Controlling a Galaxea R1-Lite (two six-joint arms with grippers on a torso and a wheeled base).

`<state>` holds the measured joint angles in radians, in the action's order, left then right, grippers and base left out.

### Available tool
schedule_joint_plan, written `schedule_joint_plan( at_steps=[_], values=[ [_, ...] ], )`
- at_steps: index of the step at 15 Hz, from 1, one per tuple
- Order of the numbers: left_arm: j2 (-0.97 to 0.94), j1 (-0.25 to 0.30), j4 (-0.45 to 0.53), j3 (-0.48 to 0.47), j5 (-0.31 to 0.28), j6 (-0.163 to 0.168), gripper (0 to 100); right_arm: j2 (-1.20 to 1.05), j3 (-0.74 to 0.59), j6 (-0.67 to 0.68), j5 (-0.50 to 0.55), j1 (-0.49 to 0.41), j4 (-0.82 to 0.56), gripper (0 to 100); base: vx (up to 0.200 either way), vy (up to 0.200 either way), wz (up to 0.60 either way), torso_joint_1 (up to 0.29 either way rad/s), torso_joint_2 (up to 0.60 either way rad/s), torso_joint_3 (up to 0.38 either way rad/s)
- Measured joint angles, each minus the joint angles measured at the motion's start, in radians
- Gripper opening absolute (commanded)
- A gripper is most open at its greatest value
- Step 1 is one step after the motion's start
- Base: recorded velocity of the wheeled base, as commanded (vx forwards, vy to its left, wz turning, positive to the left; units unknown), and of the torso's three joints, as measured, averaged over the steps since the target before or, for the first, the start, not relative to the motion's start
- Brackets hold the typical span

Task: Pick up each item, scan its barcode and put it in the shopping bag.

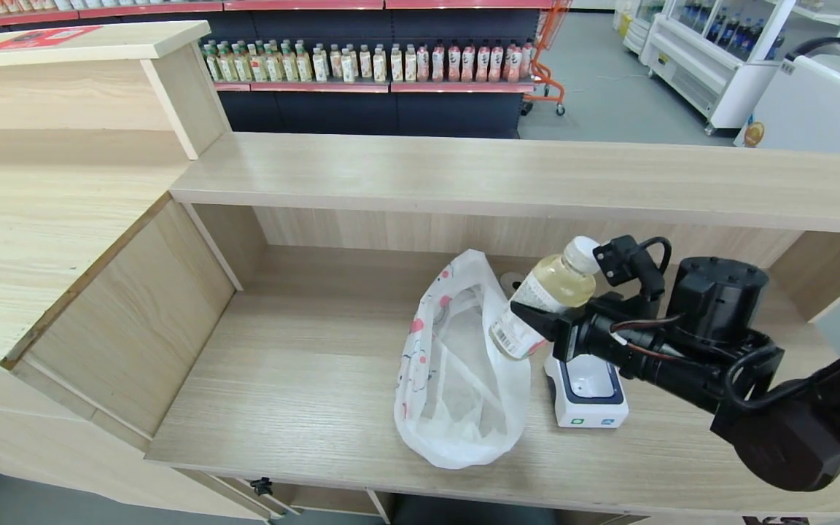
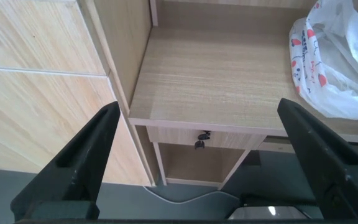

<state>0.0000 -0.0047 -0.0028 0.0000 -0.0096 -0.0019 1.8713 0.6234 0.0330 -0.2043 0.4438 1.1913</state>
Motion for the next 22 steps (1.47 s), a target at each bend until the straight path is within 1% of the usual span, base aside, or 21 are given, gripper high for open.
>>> schedule_joint_plan(
  at_steps=[2,4,5,7,12,15,19,20,22],
  values=[
    [0.0,0.0,0.0,0.0,0.0,0.0,100,0.054,-0.045,0.007,-0.019,0.001,0.13,0,0.0,0.0,0.0,0.0,0.0,0.0],
    [0.0,0.001,0.0,0.0,-0.001,0.0,100,0.113,-0.098,0.006,-0.08,0.003,0.276,0,0.0,0.0,0.0,0.0,0.0,0.0],
    [0.0,0.001,0.0,0.0,0.0,0.0,100,0.141,-0.116,0.005,-0.108,0.004,0.323,0,0.0,0.0,0.0,0.0,0.0,0.0],
    [0.0,0.0,0.0,0.0,0.0,0.0,100,0.201,-0.129,0.002,-0.15,0.005,0.373,0,0.0,0.0,0.0,0.0,0.0,0.0],
    [0.0,0.0,0.0,0.0,0.0,0.0,100,0.313,-0.116,-0.011,-0.17,0.001,0.378,0,0.0,0.0,0.0,0.0,0.0,0.0],
    [0.0,0.0,0.0,0.0,0.0,0.0,100,0.378,-0.054,-0.012,-0.173,0.002,0.378,0,0.0,0.0,0.0,0.0,0.0,0.0],
    [0.0,0.0,0.0,0.0,0.0,0.0,100,0.459,0.064,-0.014,-0.217,0.006,0.38,0,0.0,0.0,0.0,0.0,0.0,0.0],
    [0.0,0.0,0.0,0.0,0.0,0.0,100,0.473,0.074,-0.017,-0.219,0.006,0.378,0,0.0,0.0,0.0,0.0,0.0,0.0],
    [0.0,0.0,0.0,0.0,0.0,0.0,100,0.501,0.078,-0.066,-0.22,0.003,0.38,0,0.0,0.0,0.0,0.0,0.0,0.0]
  ],
)
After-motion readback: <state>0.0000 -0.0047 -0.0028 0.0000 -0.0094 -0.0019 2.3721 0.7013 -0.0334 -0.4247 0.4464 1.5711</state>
